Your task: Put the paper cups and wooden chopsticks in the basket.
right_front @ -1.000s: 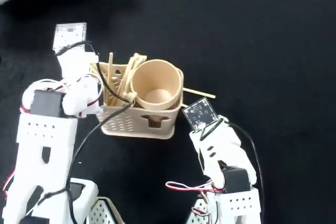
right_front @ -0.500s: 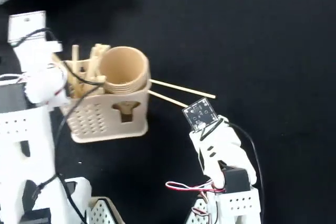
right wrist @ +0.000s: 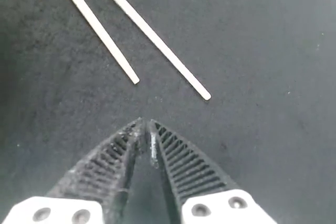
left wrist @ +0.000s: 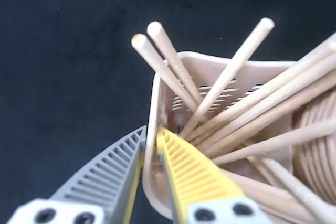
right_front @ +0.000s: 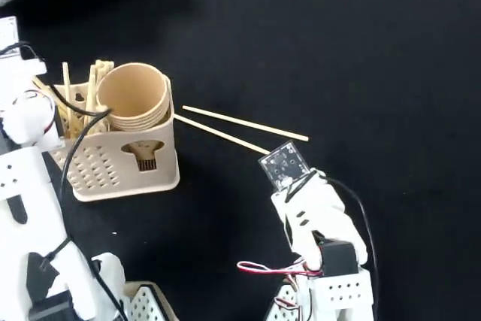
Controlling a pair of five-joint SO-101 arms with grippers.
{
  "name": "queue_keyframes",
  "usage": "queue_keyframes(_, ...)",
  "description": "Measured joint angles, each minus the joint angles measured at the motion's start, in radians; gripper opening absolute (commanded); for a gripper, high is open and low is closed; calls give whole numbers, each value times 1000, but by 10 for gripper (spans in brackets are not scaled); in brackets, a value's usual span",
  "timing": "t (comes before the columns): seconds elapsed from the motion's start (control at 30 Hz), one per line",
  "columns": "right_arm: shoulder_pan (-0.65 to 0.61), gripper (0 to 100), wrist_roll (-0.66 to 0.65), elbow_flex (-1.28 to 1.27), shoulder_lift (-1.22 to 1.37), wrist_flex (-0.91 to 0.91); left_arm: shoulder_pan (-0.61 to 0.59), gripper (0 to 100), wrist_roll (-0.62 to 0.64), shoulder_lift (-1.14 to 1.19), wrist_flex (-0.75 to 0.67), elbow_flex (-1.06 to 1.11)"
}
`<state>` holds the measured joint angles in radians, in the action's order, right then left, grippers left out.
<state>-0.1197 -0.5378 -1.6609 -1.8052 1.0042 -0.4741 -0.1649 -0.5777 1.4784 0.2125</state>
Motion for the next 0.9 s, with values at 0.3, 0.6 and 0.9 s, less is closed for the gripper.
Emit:
queue_keyframes(0.3, -44, 48, -112, 121, 0, 121, 17, 295, -51, -117, 15, -34)
queue_keyframes(0.6, -150, 61, -106, 428, 338, 132, 64, 296, 28, -259, 164, -258)
queue_keyframes(0.9, -206, 62, -195, 911, 1198, 138, 64, 296, 60, -270, 273, -420)
